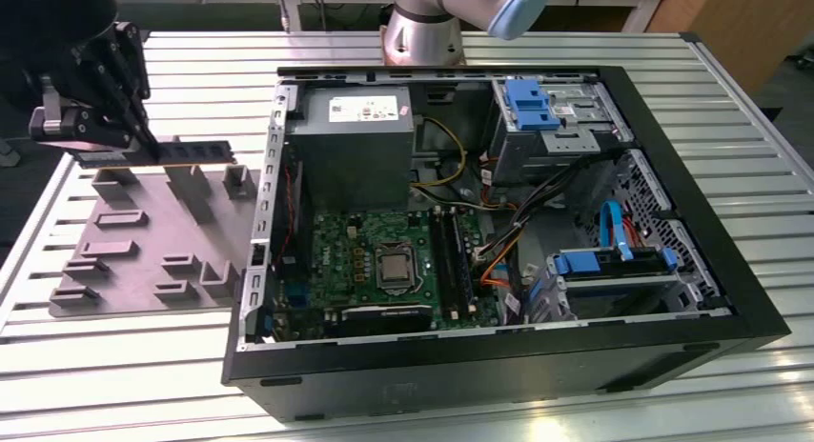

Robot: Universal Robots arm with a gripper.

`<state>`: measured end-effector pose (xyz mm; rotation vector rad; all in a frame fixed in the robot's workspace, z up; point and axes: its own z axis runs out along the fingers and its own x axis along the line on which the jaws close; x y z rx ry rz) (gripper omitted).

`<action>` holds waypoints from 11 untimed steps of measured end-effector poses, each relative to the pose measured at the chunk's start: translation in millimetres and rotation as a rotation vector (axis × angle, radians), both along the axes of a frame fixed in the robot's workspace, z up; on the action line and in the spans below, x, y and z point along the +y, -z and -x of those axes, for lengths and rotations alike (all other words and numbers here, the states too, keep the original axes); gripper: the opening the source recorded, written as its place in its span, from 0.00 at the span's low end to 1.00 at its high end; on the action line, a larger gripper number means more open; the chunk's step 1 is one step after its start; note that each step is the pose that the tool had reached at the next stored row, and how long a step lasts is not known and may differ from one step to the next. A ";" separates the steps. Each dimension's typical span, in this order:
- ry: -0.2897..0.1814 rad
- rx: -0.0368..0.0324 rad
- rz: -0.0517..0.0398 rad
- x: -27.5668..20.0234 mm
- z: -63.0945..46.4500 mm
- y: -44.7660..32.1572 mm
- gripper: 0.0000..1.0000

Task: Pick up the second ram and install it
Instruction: 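Pick up the second ram and move it above second insertion slot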

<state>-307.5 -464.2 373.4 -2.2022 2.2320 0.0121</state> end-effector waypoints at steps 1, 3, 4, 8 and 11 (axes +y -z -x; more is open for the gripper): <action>0.000 0.0000 0.0000 0.0 -0.8 0.0 0.14; 0.000 0.0000 0.0000 0.0 -2.8 0.0 0.14; 0.000 0.0000 0.0000 0.0 -3.7 0.0 0.14; 0.000 0.0000 0.0000 0.0 -7.4 0.0 0.14; 0.000 0.0000 0.0000 0.0 -10.0 0.0 0.14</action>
